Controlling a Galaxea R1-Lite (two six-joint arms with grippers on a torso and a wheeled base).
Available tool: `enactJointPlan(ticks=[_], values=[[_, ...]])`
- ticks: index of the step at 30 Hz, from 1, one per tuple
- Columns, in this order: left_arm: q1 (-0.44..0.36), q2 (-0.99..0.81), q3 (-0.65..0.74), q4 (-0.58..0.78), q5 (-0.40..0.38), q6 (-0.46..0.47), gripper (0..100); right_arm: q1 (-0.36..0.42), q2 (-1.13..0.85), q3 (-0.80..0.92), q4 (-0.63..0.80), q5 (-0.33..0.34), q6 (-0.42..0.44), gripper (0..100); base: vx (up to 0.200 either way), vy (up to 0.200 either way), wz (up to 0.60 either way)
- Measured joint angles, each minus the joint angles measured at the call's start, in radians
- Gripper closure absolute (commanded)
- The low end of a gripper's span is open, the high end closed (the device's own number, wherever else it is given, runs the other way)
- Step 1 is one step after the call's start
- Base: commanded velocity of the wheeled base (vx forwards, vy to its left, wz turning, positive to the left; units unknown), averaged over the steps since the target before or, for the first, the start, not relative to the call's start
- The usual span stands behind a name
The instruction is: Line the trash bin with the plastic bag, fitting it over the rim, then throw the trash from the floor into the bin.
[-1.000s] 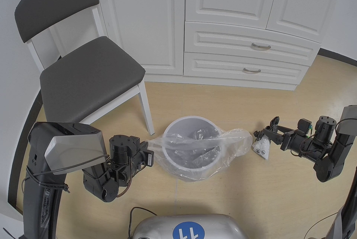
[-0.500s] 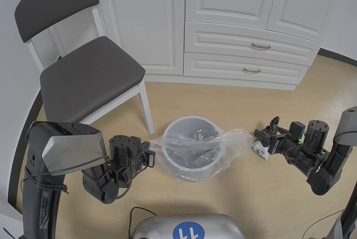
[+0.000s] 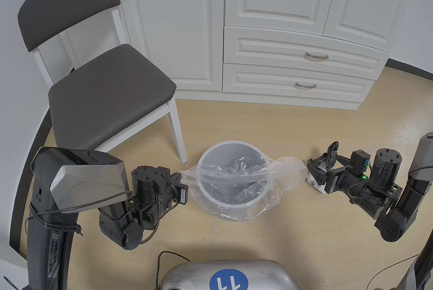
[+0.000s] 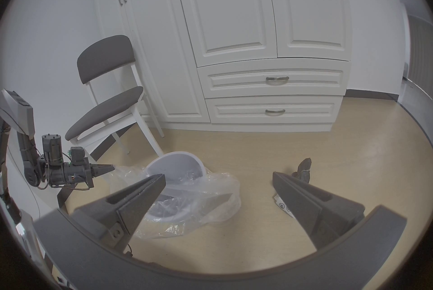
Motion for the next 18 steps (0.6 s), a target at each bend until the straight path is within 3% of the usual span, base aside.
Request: enactJointPlan(ticks=[11, 18], values=[[-0.011, 0.002, 0.025, -0.043, 0.001, 0.001, 100, 0.051, -0.035, 0.009, 0.0, -0.032, -0.013, 0, 0.0, 0.0, 0.0], [-0.013, -0.002, 0.029, -0.043, 0.001, 0.001, 100, 0.097, -0.053, -0.03, 0.0, -0.047, -0.077, 0, 0.0, 0.0, 0.0]])
